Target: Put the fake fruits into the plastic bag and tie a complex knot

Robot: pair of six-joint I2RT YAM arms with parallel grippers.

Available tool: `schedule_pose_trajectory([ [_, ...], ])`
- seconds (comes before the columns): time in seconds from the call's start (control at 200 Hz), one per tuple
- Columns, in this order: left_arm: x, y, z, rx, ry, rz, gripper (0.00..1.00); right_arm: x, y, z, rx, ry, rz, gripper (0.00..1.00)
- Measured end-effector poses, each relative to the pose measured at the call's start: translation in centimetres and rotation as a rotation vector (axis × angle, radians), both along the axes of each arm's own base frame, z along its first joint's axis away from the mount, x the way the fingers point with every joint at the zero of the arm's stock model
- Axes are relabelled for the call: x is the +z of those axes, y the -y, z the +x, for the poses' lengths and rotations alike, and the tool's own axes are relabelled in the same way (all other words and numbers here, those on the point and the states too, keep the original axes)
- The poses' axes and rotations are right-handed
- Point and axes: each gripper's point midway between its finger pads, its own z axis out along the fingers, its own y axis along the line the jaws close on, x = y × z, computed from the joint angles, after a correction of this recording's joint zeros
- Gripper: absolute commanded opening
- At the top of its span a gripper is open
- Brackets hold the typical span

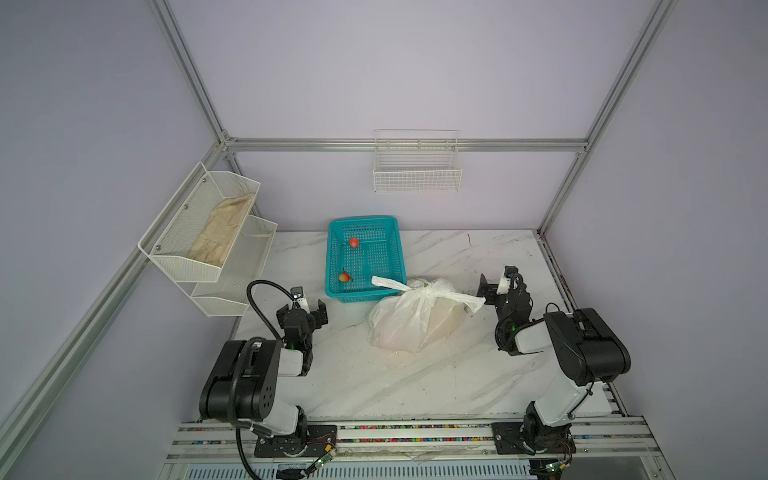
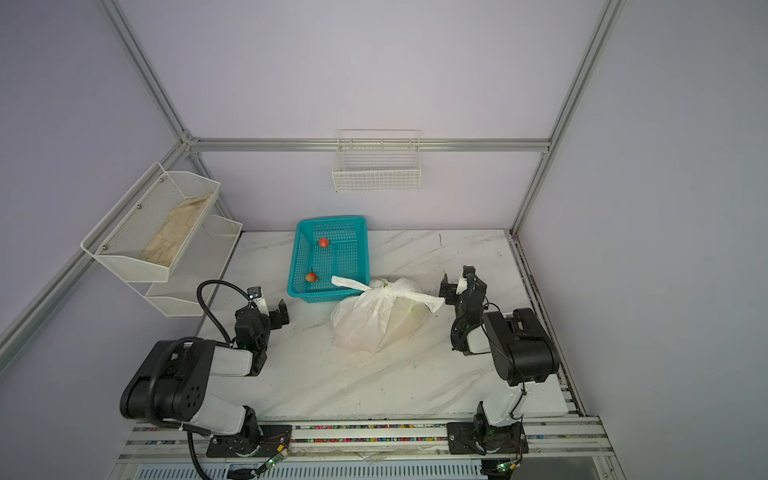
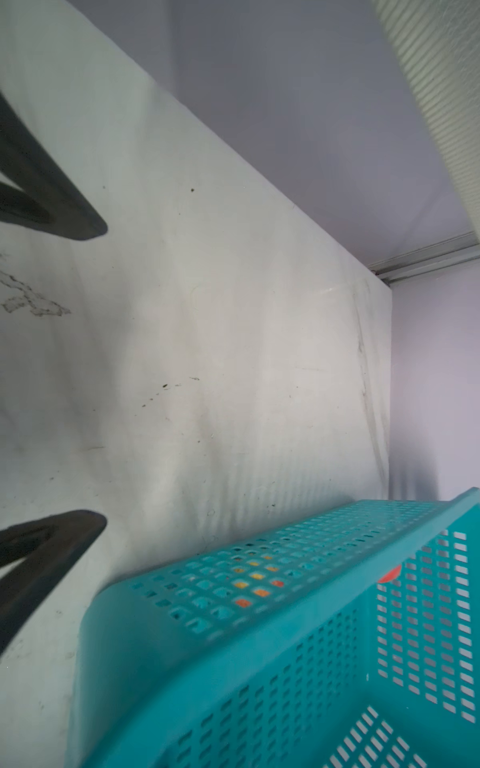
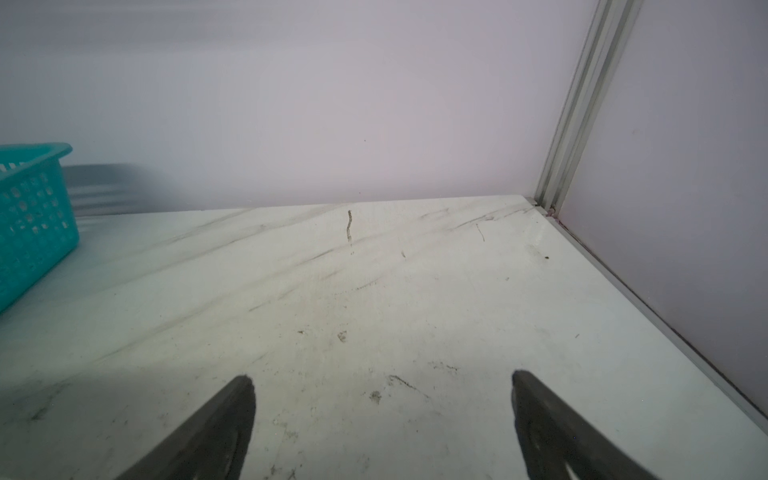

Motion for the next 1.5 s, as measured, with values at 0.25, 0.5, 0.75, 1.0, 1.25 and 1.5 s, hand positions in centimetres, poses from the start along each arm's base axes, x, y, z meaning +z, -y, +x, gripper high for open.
schedule_pose_trajectory([
  [0.25,0.3,0.1,0.7,-0.01,0.002,-0.006,1.0,-0.6,1.3,0.2,-0.033,-0.006,0.013,0.97],
  [0.5,0.6,0.2,0.9,-0.018,0.018,-0.009,1.0,-0.2,1.4,0.2,-0.034,0.009,0.014,0.97],
  [0.75,0.6,0.2,0.9,-0.018,0.019,-0.008,1.0,-0.2,1.4,0.2,-0.034,0.01,0.015,0.97],
  [1.0,0.6,0.2,0.9,-0.018,0.019,-0.008,1.0,-0.2,1.4,0.2,-0.034,0.01,0.015,0.97],
  [1.25,0.6,0.2,0.9,-0.018,0.019,-0.008,1.0,-0.2,1.4,0.2,-0.034,0.01,0.015,0.97],
  [1.5,0.6,0.2,0.9,-0.018,0.019,-0.008,1.0,-0.2,1.4,0.2,-0.034,0.01,0.015,0.97],
])
